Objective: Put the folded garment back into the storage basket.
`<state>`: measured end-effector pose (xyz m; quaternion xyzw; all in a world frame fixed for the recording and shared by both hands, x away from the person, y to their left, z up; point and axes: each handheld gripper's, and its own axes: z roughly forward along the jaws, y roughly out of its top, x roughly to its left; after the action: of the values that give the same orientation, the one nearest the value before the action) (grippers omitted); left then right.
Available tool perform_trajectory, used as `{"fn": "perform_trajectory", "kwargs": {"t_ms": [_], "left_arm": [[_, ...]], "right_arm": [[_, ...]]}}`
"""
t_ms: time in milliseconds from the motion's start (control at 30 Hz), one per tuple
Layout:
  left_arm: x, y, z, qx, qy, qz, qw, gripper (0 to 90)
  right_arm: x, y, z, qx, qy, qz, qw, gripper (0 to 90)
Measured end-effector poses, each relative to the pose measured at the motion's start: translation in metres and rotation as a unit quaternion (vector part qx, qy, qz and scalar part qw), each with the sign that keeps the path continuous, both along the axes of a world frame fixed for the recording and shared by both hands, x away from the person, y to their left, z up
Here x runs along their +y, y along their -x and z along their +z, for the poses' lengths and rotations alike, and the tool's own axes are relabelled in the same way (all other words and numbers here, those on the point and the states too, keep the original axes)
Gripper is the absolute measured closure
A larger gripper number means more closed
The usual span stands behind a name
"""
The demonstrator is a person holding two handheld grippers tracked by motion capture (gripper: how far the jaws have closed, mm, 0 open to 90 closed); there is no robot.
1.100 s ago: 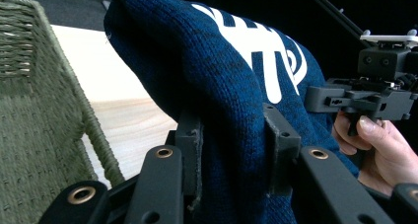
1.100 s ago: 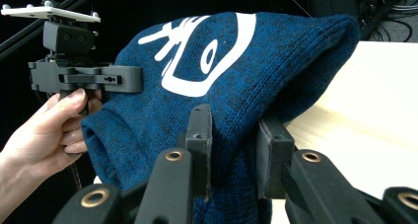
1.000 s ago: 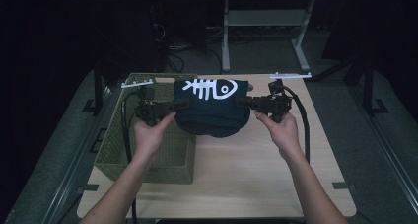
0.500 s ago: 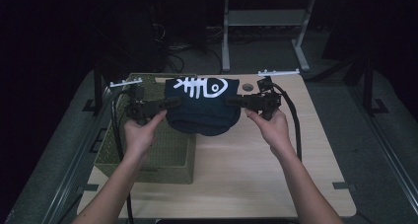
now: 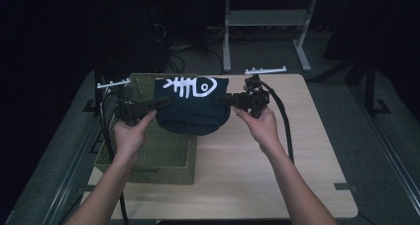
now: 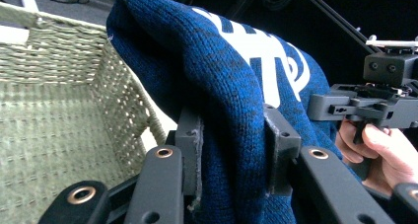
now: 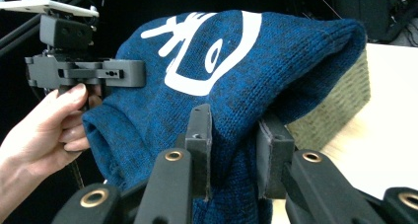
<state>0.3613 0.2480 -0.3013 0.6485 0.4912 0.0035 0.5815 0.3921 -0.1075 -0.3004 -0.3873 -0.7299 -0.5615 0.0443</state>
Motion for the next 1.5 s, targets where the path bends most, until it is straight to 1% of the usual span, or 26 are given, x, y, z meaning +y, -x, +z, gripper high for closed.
{"fn": "perform_trajectory", "kwargs": {"t_ms": [167,300,400,433,567,600,933,1000,1167,1200,1233,1267,1300,1367,1433,1467,1500], "left_arm": [[0.011,0.001,-0.001,0.002,-0.003,0.009,1.0000,66.0],[0.021,0.003,-0.004,0.006,0.006,0.018,0.9998,65.9],[0.025,0.003,-0.005,0.006,0.006,0.023,0.9997,65.9],[0.028,0.004,-0.005,0.008,0.009,0.025,0.9996,66.0],[0.034,0.004,-0.006,0.008,0.011,0.028,0.9995,66.0],[0.038,0.004,-0.005,0.007,0.010,0.032,0.9994,66.0],[0.051,0.004,-0.005,0.013,0.001,0.040,0.9991,65.8],[0.057,0.005,-0.005,0.016,-0.003,0.041,0.9990,65.8],[0.068,0.004,-0.009,0.024,-0.001,0.049,0.9985,65.8],[0.068,0.004,-0.009,0.024,-0.001,0.049,0.9985,65.8],[0.073,0.004,-0.012,0.030,-0.001,0.050,0.9983,65.8],[0.073,0.004,-0.012,0.030,-0.001,0.050,0.9983,65.8],[0.077,0.004,-0.014,0.032,-0.001,0.053,0.9981,65.8],[0.082,0.004,-0.018,0.037,-0.003,0.059,0.9975,65.8],[0.086,0.004,-0.021,0.041,-0.003,0.064,0.9971,65.8],[0.088,0.004,-0.023,0.043,-0.005,0.066,0.9969,65.8],[0.092,0.004,-0.026,0.046,-0.010,0.069,0.9965,65.8]], "right_arm": [[0.012,-0.004,-0.002,0.007,-0.003,0.006,1.0000,71.3],[0.022,-0.005,-0.002,0.006,-0.003,0.011,0.9999,71.3],[0.029,-0.007,-0.002,0.006,0.002,0.017,0.9998,71.2],[0.032,-0.008,-0.002,0.007,0.004,0.017,0.9998,71.3],[0.038,-0.009,0.000,0.006,0.006,0.020,0.9998,71.3],[0.041,-0.010,0.000,0.006,0.006,0.020,0.9998,71.2],[0.057,-0.013,-0.002,0.008,0.007,0.024,0.9997,71.3],[0.062,-0.015,-0.003,0.009,0.006,0.028,0.9995,71.3],[0.074,-0.018,-0.010,0.015,0.002,0.031,0.9994,71.2],[0.077,-0.018,-0.011,0.018,0.003,0.032,0.9993,71.2],[0.080,-0.019,-0.013,0.019,0.003,0.033,0.9993,71.2],[0.080,-0.019,-0.013,0.019,0.003,0.033,0.9993,71.2],[0.086,-0.019,-0.017,0.023,0.004,0.035,0.9991,71.2],[0.088,-0.019,-0.018,0.023,0.007,0.036,0.9991,71.1],[0.099,-0.019,-0.024,0.026,0.012,0.039,0.9988,71.0],[0.099,-0.019,-0.024,0.026,0.012,0.039,0.9988,71.0],[0.104,-0.020,-0.027,0.029,0.016,0.043,0.9985,70.9]]}}
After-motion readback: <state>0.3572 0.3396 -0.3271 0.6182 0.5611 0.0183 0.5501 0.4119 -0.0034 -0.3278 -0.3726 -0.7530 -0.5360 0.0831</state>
